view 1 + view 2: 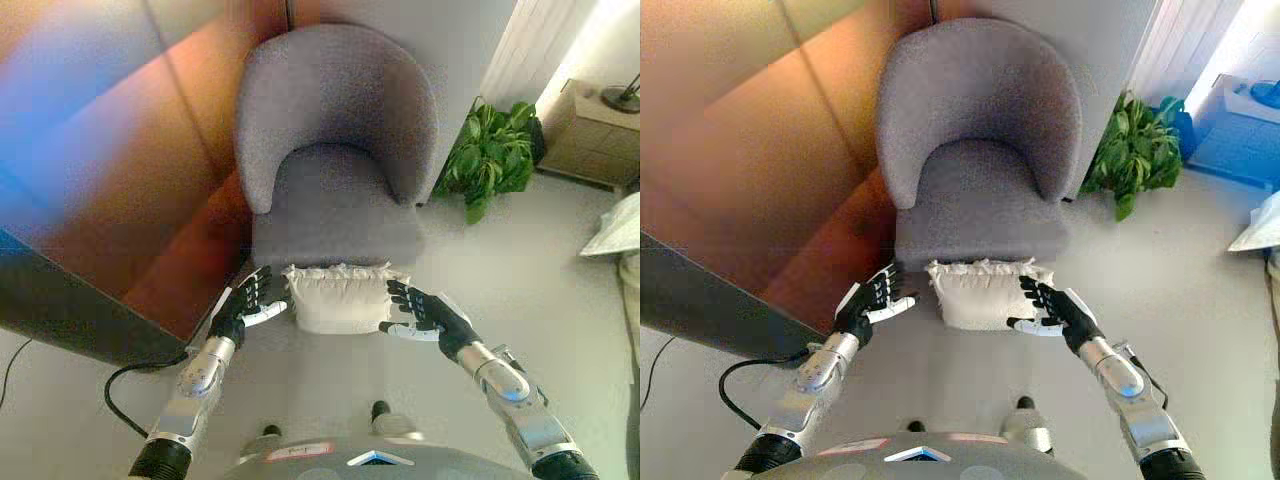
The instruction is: Pick up the pillow and put it on the sofa.
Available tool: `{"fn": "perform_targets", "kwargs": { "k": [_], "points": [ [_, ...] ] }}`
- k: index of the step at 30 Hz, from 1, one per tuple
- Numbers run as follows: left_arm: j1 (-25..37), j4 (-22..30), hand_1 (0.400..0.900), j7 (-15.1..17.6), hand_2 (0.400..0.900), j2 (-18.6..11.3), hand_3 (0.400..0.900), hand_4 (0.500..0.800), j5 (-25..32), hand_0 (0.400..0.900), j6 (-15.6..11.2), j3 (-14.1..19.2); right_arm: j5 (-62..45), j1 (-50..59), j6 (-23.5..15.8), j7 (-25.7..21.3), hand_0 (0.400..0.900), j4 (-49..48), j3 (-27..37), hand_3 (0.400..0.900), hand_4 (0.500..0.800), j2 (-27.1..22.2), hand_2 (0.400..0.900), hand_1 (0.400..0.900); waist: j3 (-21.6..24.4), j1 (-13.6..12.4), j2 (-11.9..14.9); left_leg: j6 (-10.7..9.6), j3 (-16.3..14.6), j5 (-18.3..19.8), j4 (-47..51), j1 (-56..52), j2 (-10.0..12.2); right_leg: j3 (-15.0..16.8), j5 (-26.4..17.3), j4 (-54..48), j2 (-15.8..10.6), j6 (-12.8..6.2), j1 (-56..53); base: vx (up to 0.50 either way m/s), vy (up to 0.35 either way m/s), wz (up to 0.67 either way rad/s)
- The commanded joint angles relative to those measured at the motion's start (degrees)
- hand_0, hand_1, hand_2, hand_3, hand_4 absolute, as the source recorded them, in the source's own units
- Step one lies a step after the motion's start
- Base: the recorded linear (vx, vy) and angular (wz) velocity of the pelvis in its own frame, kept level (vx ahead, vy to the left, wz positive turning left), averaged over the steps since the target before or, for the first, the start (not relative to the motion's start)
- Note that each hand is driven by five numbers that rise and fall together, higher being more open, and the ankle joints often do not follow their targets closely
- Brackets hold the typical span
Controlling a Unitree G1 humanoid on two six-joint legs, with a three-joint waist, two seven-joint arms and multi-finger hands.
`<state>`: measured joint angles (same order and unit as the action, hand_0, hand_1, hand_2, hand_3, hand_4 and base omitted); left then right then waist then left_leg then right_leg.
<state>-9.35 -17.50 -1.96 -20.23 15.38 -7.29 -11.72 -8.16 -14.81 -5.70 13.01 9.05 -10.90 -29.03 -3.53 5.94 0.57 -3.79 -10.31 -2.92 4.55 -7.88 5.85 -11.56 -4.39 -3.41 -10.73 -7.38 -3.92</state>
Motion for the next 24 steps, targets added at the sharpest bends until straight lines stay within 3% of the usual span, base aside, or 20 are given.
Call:
{"fn": "perform_targets", "kwargs": {
  "k": [1, 24],
  "points": [
    [3.32, 3.34, 0.9, 0.05, 0.9, -0.86, 0.9, 0.8, -1.18, 0.9, -4.31, 3.88, -1.0, 3.02, -4.48, 0.03, 0.9, -3.54, 1.68, 0.9, 0.8, -1.23, 0.9, 0.9, 2.27, -1.11, 1.64, 2.45, 0.24, 7.19, -5.86, 2.66, -2.55, -0.44, 1.6, 4.99, 0.05, -0.55, 2.87, 0.0, 0.0, 0.0],
    [3.44, 2.85, 0.9, -0.01, 0.9, -1.51, 0.9, 0.8, -1.66, 0.9, -4.42, 2.43, -1.89, 2.94, -4.58, 0.23, 0.9, -3.38, 0.54, 0.9, 0.8, -0.95, 0.9, 0.9, 2.41, -0.97, 1.37, 1.81, 0.37, 6.44, -5.52, 2.85, -2.02, -0.64, 1.77, 4.52, 0.63, -0.18, 2.78, 0.0, -0.003, 0.0]
  ]
}}
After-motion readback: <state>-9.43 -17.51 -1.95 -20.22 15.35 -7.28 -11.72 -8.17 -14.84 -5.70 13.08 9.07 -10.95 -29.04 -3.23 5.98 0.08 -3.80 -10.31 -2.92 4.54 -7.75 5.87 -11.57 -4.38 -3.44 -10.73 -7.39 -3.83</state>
